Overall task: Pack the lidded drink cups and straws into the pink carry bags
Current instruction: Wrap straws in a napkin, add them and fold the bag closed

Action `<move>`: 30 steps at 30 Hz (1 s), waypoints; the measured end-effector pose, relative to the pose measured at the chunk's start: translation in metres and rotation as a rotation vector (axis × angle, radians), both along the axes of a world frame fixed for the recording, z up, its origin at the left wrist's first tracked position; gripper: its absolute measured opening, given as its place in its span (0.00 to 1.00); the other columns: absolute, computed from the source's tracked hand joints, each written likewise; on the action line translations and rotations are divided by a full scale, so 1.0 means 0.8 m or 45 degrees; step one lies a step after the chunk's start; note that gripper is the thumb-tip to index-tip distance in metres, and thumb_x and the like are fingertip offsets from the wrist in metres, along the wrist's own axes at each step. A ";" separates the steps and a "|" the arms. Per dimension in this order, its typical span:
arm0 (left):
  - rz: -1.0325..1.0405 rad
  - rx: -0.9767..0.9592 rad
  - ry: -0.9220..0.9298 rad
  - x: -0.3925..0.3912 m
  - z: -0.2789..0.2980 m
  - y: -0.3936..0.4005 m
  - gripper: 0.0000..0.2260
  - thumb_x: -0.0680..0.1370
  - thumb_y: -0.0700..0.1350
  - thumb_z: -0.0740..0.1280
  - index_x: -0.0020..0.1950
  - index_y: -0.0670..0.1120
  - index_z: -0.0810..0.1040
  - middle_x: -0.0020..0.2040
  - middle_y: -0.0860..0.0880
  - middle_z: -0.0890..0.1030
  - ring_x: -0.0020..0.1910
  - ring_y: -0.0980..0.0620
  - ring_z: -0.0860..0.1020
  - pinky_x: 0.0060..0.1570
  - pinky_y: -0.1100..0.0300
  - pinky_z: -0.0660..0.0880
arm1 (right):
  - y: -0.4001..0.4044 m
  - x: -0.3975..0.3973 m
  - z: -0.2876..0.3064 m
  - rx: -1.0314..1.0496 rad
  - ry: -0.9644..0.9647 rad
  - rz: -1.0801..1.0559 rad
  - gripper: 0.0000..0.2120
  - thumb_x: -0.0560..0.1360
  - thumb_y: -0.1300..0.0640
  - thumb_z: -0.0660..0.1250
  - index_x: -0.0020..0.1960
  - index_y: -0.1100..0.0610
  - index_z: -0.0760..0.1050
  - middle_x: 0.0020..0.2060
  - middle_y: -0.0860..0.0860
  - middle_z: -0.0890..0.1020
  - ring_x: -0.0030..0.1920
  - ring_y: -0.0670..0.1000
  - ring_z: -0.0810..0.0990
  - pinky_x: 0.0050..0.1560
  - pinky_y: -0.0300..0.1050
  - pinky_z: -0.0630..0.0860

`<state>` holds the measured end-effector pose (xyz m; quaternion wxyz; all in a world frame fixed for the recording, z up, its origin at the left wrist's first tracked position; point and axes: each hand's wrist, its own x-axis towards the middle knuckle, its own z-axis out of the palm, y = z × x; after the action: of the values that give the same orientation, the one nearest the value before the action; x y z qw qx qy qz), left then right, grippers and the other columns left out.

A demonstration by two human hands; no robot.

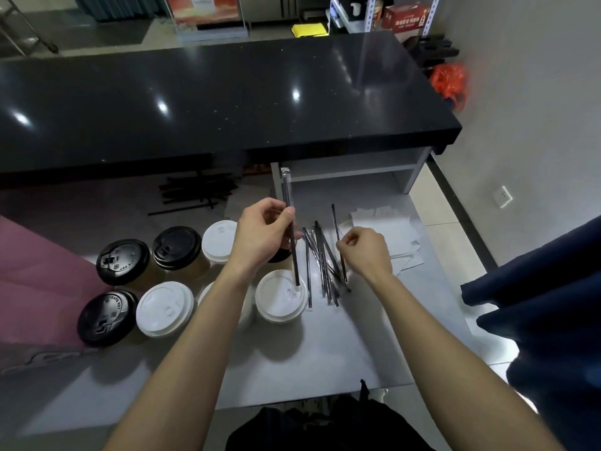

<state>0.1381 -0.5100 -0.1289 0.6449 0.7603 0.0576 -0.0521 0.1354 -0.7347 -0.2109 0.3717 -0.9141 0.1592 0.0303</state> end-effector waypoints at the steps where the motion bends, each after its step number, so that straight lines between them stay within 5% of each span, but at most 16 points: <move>1: 0.008 -0.003 0.005 0.001 -0.001 -0.005 0.06 0.85 0.45 0.72 0.55 0.42 0.83 0.43 0.44 0.88 0.42 0.42 0.90 0.43 0.46 0.87 | -0.007 -0.005 0.014 0.139 -0.079 -0.026 0.04 0.75 0.55 0.74 0.41 0.50 0.84 0.36 0.46 0.85 0.40 0.50 0.85 0.44 0.47 0.82; 5: -0.002 -0.088 0.043 0.001 -0.002 -0.038 0.05 0.85 0.42 0.72 0.55 0.41 0.82 0.46 0.41 0.89 0.44 0.41 0.90 0.37 0.51 0.85 | -0.022 -0.028 0.069 0.598 -0.274 0.100 0.06 0.76 0.52 0.78 0.41 0.46 0.85 0.37 0.47 0.86 0.27 0.50 0.80 0.30 0.44 0.78; 9: -0.006 -0.082 0.051 -0.002 -0.001 -0.075 0.06 0.84 0.40 0.73 0.57 0.37 0.82 0.47 0.41 0.89 0.46 0.41 0.90 0.41 0.50 0.86 | -0.026 -0.029 0.090 0.627 -0.317 0.252 0.07 0.77 0.55 0.79 0.42 0.47 0.86 0.36 0.49 0.86 0.26 0.48 0.78 0.29 0.41 0.74; 13: -0.009 -0.153 0.068 -0.005 -0.008 -0.101 0.08 0.84 0.41 0.73 0.60 0.37 0.84 0.51 0.40 0.90 0.51 0.39 0.89 0.51 0.45 0.87 | -0.044 -0.021 0.079 0.495 -0.292 0.274 0.06 0.78 0.52 0.79 0.43 0.50 0.86 0.36 0.46 0.85 0.27 0.48 0.80 0.32 0.41 0.75; 18: 0.004 -0.033 -0.018 -0.006 -0.029 -0.120 0.06 0.86 0.41 0.70 0.56 0.43 0.87 0.47 0.46 0.90 0.48 0.50 0.88 0.54 0.54 0.85 | -0.078 -0.011 0.053 0.303 -0.274 0.453 0.11 0.80 0.44 0.74 0.43 0.48 0.86 0.35 0.42 0.86 0.31 0.43 0.83 0.39 0.43 0.79; 21: 0.106 0.020 0.013 0.000 -0.036 -0.123 0.07 0.89 0.43 0.65 0.57 0.44 0.82 0.46 0.48 0.90 0.51 0.49 0.89 0.60 0.50 0.84 | -0.117 0.001 0.020 -0.113 -0.241 0.377 0.08 0.81 0.48 0.71 0.50 0.49 0.87 0.45 0.45 0.87 0.45 0.50 0.85 0.50 0.49 0.81; 24: 0.097 0.028 0.036 0.002 -0.041 -0.122 0.08 0.90 0.45 0.61 0.59 0.44 0.78 0.45 0.46 0.89 0.48 0.44 0.90 0.55 0.47 0.85 | -0.147 0.014 -0.013 -0.439 -0.044 0.515 0.11 0.80 0.51 0.71 0.60 0.52 0.86 0.57 0.50 0.82 0.59 0.56 0.81 0.56 0.52 0.79; 30: 0.108 0.174 -0.010 0.011 -0.048 -0.133 0.07 0.90 0.46 0.60 0.58 0.46 0.76 0.39 0.49 0.80 0.33 0.50 0.80 0.41 0.49 0.80 | -0.159 0.025 -0.029 -0.534 -0.133 0.621 0.10 0.81 0.51 0.69 0.56 0.51 0.88 0.53 0.50 0.82 0.58 0.55 0.77 0.55 0.50 0.77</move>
<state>0.1467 -0.6164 -0.1677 0.5932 0.7997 0.0906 -0.0178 0.1552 -0.8615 -0.2343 0.1648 -0.9823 -0.0808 0.0379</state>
